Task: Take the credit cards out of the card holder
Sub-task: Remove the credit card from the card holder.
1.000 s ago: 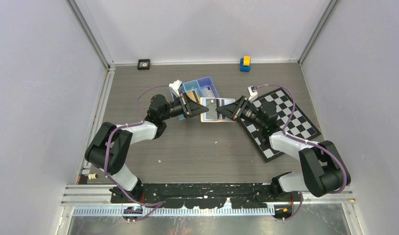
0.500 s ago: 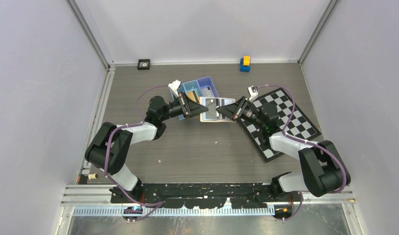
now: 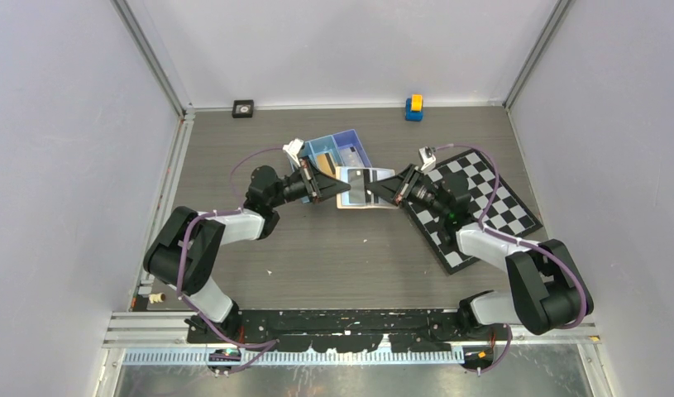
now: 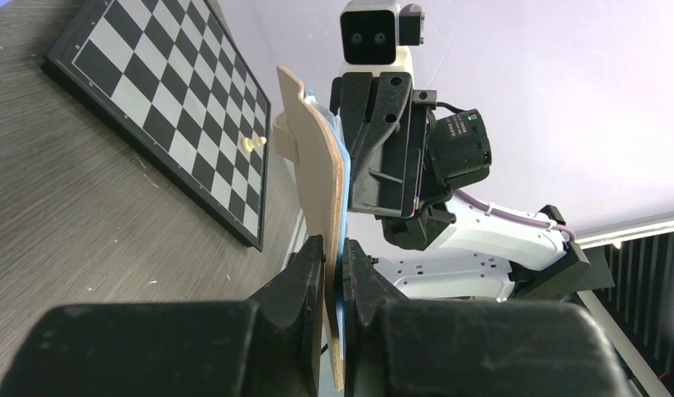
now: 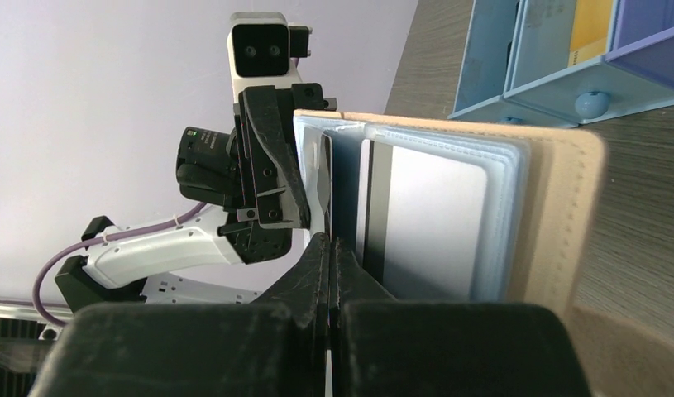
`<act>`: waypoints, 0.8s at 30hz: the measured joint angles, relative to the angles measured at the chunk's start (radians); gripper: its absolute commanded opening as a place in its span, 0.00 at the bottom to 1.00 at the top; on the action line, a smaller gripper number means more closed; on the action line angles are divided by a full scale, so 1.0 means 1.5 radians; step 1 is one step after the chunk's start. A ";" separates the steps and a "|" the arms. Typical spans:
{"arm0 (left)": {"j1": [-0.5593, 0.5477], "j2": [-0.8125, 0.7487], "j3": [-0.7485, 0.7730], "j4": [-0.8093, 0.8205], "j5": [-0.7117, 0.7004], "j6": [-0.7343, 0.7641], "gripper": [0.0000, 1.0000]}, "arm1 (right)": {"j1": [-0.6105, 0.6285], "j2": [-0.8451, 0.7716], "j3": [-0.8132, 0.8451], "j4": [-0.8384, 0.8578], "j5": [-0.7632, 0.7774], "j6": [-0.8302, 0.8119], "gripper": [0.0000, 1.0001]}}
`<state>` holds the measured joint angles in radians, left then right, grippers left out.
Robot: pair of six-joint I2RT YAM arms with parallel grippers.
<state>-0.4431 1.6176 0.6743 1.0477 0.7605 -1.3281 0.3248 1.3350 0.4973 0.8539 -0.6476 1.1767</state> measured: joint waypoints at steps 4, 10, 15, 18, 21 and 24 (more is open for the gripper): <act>0.016 0.000 -0.009 0.008 -0.004 -0.001 0.08 | -0.020 0.000 -0.001 -0.007 0.007 0.000 0.00; 0.029 0.000 -0.010 0.016 -0.007 -0.003 0.00 | -0.036 -0.001 -0.003 -0.012 0.025 0.000 0.01; 0.029 0.000 -0.010 0.020 -0.007 -0.002 0.00 | -0.036 -0.002 -0.003 -0.013 0.025 -0.001 0.00; 0.029 0.000 -0.010 0.016 -0.007 0.002 0.00 | -0.036 -0.010 -0.003 -0.027 0.030 -0.009 0.00; 0.029 -0.001 -0.010 0.002 -0.008 0.011 0.00 | -0.036 -0.027 -0.003 -0.047 0.036 -0.019 0.01; 0.029 -0.003 -0.010 -0.014 -0.009 0.020 0.00 | -0.036 -0.042 -0.003 -0.064 0.043 -0.033 0.01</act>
<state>-0.3996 1.6127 0.6594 1.0260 0.7475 -1.2980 0.2710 1.2713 0.4931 0.7578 -0.5835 1.1267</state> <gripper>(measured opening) 0.096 0.020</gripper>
